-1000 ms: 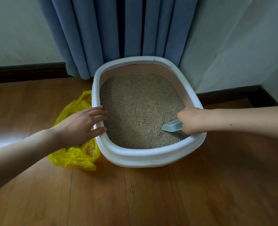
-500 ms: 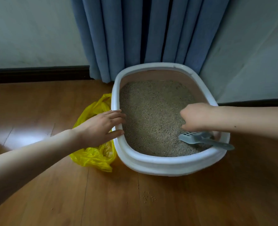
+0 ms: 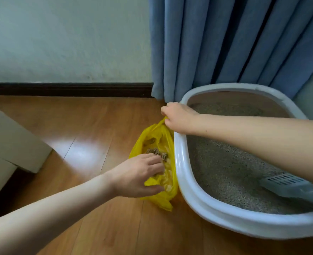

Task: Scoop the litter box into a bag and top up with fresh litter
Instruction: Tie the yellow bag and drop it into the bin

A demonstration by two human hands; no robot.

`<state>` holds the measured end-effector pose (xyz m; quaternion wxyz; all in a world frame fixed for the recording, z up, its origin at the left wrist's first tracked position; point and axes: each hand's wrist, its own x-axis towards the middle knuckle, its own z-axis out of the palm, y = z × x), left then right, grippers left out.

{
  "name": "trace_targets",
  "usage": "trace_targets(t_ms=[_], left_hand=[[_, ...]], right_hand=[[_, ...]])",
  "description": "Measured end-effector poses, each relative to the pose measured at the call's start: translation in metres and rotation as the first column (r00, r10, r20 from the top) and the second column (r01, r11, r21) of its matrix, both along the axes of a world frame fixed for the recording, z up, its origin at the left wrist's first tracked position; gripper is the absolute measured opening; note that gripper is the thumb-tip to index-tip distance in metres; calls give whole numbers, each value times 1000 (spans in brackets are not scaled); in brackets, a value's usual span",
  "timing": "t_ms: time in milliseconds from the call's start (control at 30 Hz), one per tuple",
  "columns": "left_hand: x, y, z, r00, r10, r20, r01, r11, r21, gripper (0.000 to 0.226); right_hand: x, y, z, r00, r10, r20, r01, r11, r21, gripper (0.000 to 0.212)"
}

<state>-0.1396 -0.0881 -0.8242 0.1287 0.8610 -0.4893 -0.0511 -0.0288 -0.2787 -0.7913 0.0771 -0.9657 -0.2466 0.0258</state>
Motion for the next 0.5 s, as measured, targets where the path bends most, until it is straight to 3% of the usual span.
trace_targets(t_ms=[67,167,233,333,400,500], left_hand=[[-11,2,-13,995,-86,-45,91,989,120,48],[-22,8,-30,988,-144,-48,152,947,284,56],[-26,17,-38,993,-114,20,103,948,300,49],[-25,28,-43,989,15,147,-48,974,220,44],[-22,33,-41,987,74,146,-94,986,140,33],[-14,42,-29,988,64,139,-74,995,68,16]], right_hand=[[14,11,-13,998,-51,-24,50,998,-45,1],[30,20,-27,995,-99,-18,92,969,-228,24],[37,23,-31,991,-131,-16,119,937,-328,31],[43,27,-35,994,-106,13,102,906,-410,24],[44,28,-38,996,-86,28,91,929,-360,18],[47,27,-34,990,-136,-45,135,990,-35,11]])
